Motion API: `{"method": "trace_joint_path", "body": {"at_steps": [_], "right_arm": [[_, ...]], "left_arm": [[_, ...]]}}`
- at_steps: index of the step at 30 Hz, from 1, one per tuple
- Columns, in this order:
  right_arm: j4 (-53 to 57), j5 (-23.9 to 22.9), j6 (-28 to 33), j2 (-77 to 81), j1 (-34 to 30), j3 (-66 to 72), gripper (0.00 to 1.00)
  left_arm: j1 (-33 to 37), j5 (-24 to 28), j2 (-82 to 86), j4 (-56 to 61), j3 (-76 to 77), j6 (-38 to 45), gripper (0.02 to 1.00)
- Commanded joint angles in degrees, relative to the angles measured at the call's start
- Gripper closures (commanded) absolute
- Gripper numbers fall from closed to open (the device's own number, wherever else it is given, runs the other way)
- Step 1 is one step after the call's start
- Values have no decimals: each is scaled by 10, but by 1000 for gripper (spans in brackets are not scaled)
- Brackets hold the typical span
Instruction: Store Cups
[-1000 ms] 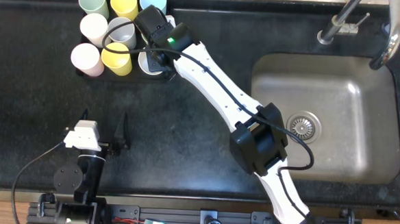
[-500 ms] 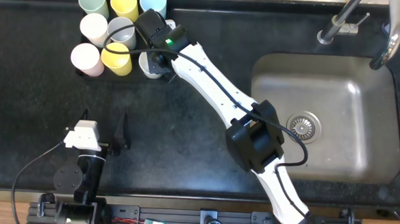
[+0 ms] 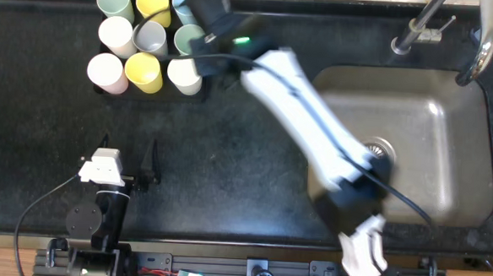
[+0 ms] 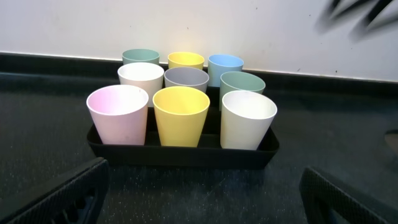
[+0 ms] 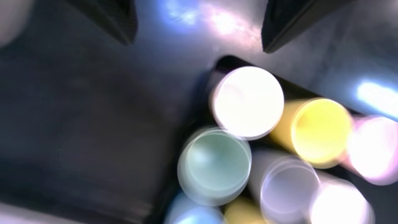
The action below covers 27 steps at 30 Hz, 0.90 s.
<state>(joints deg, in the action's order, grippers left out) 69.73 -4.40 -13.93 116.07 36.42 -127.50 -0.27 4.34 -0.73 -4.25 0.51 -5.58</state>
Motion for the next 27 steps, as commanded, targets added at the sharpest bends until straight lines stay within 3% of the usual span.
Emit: {"method": "trace_joint_path", "body": {"at_steps": [1, 6, 11, 13, 27], "right_arm": [[5, -5, 84, -155, -92, 85, 288], [-56, -5, 140, -341, -195, 306, 183], [-158, -7, 148, -554, -252, 542, 88], [-200, -10, 148, -633, -268, 625, 3], [-477, -14, 148, -1027, -288, 1046, 7]], "left_arm": [[-2, 7, 6, -2, 0, -4, 18], [-2, 7, 6, -2, 0, -4, 18], [-2, 7, 6, -2, 0, -4, 18], [-2, 7, 6, -2, 0, -4, 18], [-2, 7, 6, -2, 0, -4, 18]]}}
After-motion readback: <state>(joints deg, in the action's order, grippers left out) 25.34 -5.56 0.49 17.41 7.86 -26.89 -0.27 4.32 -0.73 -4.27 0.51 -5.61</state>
